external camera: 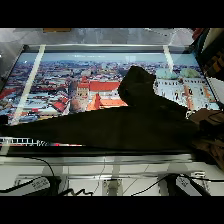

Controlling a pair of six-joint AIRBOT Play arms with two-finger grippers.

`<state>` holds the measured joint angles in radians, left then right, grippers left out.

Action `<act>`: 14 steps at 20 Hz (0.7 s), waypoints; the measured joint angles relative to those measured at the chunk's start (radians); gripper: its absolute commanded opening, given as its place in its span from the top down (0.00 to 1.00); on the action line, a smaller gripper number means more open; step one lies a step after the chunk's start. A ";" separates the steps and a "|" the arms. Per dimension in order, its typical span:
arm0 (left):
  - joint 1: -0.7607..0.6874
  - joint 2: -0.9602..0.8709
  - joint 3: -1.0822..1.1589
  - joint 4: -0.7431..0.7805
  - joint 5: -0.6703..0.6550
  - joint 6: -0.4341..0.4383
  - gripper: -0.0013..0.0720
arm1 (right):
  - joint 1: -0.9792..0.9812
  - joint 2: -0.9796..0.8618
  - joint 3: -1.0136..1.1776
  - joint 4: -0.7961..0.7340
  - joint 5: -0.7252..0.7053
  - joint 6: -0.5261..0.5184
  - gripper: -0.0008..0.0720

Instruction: Fold the clothes and pants, and hang the long-sleeved shirts on hangers.

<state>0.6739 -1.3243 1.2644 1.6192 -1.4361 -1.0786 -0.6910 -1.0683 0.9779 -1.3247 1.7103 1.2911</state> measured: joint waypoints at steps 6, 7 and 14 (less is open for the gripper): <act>0.005 0.026 -0.146 0.081 -0.014 0.096 0.95 | 0.000 0.031 -0.105 -0.015 0.055 -0.043 0.96; 0.000 0.028 -0.150 0.094 -0.001 0.105 0.95 | 0.000 0.035 -0.111 -0.016 0.061 -0.047 0.96; -0.215 0.038 0.090 0.100 0.238 0.122 0.95 | 0.000 0.043 -0.124 -0.016 0.032 -0.054 0.96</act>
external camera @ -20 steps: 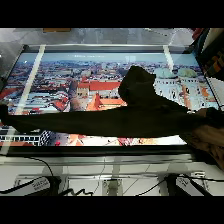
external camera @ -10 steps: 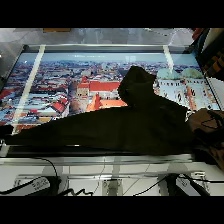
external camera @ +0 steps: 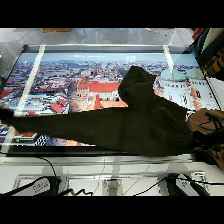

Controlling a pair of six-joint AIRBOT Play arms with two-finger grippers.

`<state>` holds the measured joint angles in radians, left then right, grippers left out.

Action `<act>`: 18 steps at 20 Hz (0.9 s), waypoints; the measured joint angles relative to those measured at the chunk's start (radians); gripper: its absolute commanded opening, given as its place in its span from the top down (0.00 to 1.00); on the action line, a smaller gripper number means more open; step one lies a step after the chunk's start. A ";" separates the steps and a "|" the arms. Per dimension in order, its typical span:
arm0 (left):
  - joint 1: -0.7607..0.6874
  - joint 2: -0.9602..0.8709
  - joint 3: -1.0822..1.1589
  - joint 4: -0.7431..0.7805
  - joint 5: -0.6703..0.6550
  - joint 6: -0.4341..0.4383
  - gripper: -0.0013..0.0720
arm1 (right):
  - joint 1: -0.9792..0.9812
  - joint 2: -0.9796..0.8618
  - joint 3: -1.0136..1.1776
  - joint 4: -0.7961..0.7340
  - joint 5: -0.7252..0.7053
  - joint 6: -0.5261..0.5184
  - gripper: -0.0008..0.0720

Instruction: Fold the clothes and pants, and hang the long-sleeved shirts on hangers.

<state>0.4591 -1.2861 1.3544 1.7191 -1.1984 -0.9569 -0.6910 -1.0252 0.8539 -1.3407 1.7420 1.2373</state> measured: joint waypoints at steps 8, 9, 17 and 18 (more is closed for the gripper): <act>-0.090 0.027 0.063 0.011 0.165 -0.043 0.95 | 0.000 0.000 -0.001 0.001 -0.022 -0.001 0.96; -0.066 0.027 0.021 0.012 0.133 -0.050 0.95 | 0.000 0.000 -0.001 0.001 -0.029 -0.001 0.96; 0.132 0.027 -0.375 0.079 0.020 -0.061 0.56 | 0.000 0.000 -0.001 0.000 -0.077 -0.002 0.96; 0.146 0.027 -0.393 0.097 0.018 -0.061 0.07 | 0.000 0.000 -0.001 0.000 -0.085 -0.002 0.95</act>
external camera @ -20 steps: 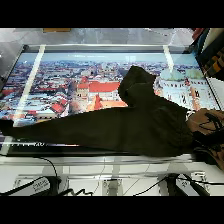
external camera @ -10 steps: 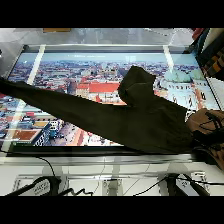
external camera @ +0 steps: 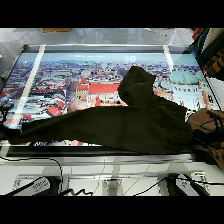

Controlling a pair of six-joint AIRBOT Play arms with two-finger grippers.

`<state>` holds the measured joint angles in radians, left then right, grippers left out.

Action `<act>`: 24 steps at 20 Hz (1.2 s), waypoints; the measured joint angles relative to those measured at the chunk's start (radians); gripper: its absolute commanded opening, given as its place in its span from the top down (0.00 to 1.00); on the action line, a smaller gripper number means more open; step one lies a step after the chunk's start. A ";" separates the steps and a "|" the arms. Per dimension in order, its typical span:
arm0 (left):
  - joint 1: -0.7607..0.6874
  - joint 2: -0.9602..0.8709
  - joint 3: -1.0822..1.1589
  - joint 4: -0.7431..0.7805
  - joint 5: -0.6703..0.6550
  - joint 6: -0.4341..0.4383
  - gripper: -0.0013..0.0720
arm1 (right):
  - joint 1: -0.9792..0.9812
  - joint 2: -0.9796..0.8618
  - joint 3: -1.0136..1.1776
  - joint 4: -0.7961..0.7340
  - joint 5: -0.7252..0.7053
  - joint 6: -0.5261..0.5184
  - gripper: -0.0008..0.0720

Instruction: Fold the clothes and pants, and hang the long-sleeved shirts on hangers.

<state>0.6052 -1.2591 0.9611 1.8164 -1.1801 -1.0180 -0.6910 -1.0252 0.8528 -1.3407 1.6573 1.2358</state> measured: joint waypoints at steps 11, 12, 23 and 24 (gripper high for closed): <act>0.034 0.003 -0.003 0.033 0.051 -0.043 0.02 | 0.000 0.000 0.005 -0.023 0.000 0.002 0.17; 0.032 0.003 0.024 0.034 0.062 -0.059 0.03 | 0.000 0.000 0.009 -0.024 0.001 0.005 0.17; -0.071 0.037 0.307 -0.224 0.362 -0.278 0.17 | 0.008 -0.004 0.083 0.216 -0.264 0.087 0.17; -0.099 0.037 0.311 -0.290 0.383 -0.283 0.17 | 0.018 -0.006 0.085 0.257 -0.336 0.105 0.17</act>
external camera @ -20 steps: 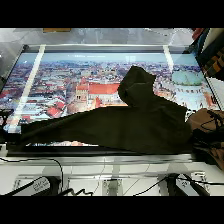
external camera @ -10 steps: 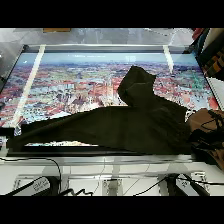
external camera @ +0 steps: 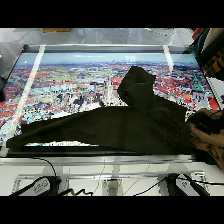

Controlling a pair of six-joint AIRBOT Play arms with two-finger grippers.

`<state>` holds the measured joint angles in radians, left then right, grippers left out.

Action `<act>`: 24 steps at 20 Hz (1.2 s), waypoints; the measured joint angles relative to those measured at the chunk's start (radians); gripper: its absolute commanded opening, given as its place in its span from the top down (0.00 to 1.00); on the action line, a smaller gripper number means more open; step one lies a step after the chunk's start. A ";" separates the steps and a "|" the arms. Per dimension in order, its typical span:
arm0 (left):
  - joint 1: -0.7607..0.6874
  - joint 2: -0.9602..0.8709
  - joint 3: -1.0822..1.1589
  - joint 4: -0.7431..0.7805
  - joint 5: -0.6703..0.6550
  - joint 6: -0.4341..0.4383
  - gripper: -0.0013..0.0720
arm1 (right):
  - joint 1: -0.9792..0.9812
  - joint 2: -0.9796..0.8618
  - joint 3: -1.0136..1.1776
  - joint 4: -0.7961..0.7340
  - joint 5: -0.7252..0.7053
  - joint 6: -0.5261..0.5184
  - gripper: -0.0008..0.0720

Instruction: Fold the clothes and pants, and hang the long-sleeved shirts on hangers.

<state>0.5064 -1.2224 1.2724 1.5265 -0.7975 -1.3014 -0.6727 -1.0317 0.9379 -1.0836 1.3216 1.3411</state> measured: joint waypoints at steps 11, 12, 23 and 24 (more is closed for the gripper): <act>-0.391 0.001 0.011 -0.223 0.104 0.031 0.17 | 0.423 -0.360 0.319 0.117 -0.509 0.062 0.22; -0.411 0.001 0.011 -0.225 0.108 0.034 0.17 | 0.443 -0.415 0.370 0.115 -0.534 0.082 0.24; -0.489 0.001 0.011 -0.234 0.113 0.034 0.17 | 0.583 -0.800 0.616 0.040 -0.671 0.268 0.30; -0.491 0.001 0.011 -0.234 0.113 0.034 0.17 | 0.591 -0.819 0.620 0.034 -0.684 0.288 0.30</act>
<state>0.0158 -1.2217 1.2839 1.2922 -0.6849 -1.2678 -0.0822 -1.8503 1.5574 -1.0492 0.6376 1.6295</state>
